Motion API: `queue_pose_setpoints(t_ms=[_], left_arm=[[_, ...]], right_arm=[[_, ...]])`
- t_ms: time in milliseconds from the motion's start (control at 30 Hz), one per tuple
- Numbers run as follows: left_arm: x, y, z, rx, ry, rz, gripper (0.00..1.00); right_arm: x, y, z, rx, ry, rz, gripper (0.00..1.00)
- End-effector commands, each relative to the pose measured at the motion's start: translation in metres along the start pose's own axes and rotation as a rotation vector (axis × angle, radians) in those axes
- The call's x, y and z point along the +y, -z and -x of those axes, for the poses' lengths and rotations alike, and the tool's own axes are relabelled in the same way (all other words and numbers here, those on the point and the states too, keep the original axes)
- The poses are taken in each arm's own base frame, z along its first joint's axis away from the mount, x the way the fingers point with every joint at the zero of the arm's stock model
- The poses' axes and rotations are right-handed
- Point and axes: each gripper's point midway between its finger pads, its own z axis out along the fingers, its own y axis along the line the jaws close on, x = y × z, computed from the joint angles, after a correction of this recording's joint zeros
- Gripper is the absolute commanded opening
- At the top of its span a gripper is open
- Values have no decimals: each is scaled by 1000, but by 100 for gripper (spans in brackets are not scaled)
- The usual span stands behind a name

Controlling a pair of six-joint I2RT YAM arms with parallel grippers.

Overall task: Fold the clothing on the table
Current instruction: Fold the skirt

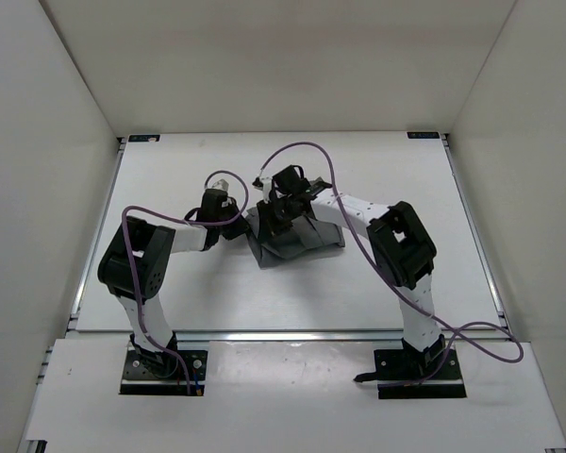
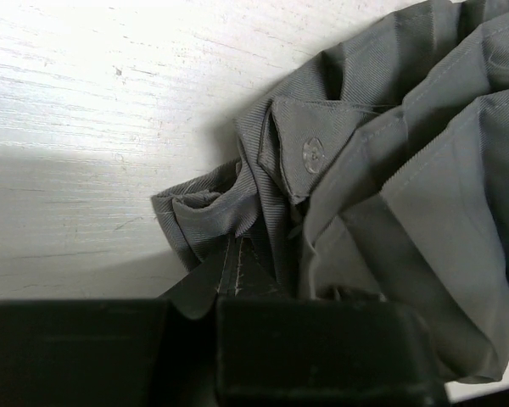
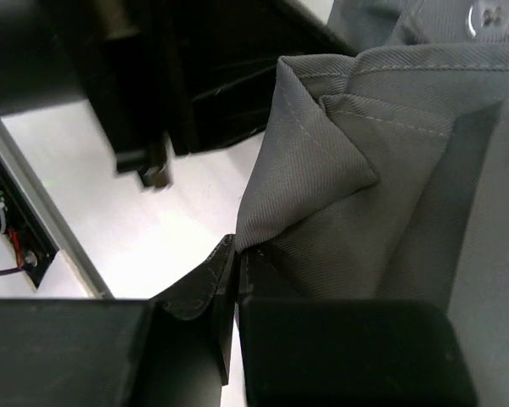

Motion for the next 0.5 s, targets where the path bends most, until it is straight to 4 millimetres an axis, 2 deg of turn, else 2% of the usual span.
queue_pose_setpoints(t_ms=[0,167,300,367,400,467], left_arm=[[7,10,-8,14,0,19,0],[9,12,-10,14,8,18,0],[9,15,-12,22,6,14,0],[9,18,-13,21,-3,13,0],[10,19,-14,25,-1,25,0],[9,22,-14,25,0,20,0]], right_arm=[[6,-10,14,-14,45,20,0],[-7,-30,18,-3,23,-16,0],[-26,-39,23,-3,6,-143,0],[-42,-44,22,-4,-9,-215,0],[-42,-44,26,-8,-14,-226,1],[-56,-49,20,15,-12,-316,0]])
